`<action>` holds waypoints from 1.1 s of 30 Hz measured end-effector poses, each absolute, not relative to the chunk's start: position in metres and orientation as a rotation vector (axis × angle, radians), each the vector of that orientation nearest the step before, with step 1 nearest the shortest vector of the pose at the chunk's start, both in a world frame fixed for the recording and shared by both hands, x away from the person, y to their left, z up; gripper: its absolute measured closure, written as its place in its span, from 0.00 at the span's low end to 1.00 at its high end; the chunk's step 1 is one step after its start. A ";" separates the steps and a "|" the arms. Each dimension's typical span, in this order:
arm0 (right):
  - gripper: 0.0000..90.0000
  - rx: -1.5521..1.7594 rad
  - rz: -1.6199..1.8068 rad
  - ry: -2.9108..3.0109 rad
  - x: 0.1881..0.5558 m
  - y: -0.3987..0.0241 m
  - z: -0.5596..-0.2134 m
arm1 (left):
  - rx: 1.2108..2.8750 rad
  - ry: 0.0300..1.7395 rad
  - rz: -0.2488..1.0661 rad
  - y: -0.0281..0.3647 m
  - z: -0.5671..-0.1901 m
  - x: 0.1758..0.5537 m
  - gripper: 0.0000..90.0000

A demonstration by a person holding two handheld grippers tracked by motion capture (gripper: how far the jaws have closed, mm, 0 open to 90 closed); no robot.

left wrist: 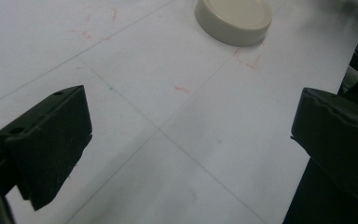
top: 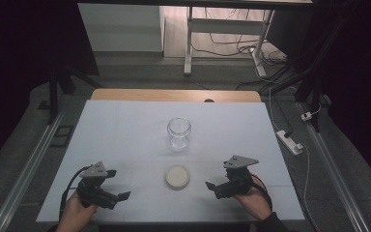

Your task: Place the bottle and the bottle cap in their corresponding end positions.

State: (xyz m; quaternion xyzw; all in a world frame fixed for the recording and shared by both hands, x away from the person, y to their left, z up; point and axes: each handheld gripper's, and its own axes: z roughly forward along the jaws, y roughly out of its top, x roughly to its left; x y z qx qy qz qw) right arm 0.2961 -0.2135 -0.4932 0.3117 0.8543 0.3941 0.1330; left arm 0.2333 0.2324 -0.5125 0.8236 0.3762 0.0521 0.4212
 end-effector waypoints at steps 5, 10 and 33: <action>0.00 0.947 1.146 2.456 0.288 -0.227 -0.494 | 2.048 0.978 0.139 0.242 -0.514 0.226 0.00; 0.00 0.983 1.122 2.429 0.279 -0.239 -0.495 | 2.033 1.016 0.150 0.252 -0.515 0.219 0.00; 0.00 1.157 1.035 2.327 0.252 -0.287 -0.498 | 1.983 1.155 0.205 0.286 -0.522 0.190 0.00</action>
